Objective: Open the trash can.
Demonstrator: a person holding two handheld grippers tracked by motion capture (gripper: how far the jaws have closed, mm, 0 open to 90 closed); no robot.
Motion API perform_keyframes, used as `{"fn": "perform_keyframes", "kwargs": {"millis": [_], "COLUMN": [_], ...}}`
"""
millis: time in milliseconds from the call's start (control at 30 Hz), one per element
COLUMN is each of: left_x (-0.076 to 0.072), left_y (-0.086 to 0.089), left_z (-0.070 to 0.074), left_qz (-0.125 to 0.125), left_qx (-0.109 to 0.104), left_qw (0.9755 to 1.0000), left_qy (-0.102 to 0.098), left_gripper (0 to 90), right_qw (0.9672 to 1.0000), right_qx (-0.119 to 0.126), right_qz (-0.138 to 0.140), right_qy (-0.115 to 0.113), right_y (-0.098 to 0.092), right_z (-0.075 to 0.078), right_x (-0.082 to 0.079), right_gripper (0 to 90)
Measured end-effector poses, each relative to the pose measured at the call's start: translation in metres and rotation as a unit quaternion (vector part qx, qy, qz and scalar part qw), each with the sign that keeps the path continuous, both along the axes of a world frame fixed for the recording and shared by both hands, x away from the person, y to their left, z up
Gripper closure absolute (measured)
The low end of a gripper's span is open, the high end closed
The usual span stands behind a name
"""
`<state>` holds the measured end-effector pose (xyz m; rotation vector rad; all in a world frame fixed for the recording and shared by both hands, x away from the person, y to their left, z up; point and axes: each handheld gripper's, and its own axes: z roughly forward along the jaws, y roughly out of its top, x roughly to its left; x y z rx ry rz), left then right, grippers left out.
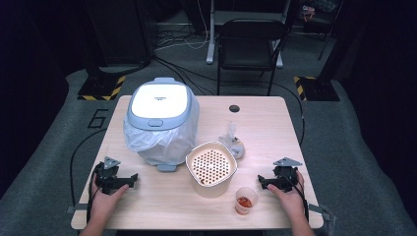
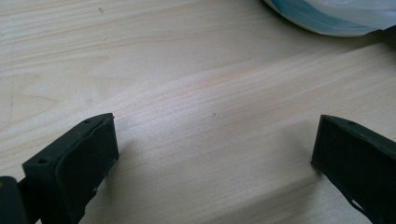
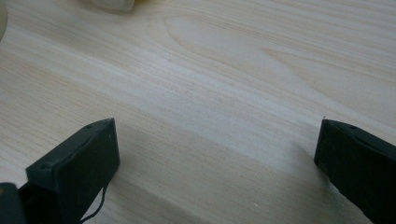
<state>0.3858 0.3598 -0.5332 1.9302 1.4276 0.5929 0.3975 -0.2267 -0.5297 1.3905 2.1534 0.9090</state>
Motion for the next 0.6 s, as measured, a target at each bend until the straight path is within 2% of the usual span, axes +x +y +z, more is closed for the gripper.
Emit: {"fn": "perform_keyframes", "kwargs": {"millis": [600], "left_x": [-0.0001], "left_y": [-0.0016], "left_z": [0.0001], "left_qz": [0.009], "left_qx": [-0.002], "left_qw": [1.0], "left_qy": [-0.001], "left_gripper": [0.5], "right_qw": [1.0], "right_qx": [0.0], "right_qz": [0.0], "right_qy": [0.0], "right_y": [0.0], "right_z": [0.0], "right_x": [0.0], "right_gripper": [0.0]}}
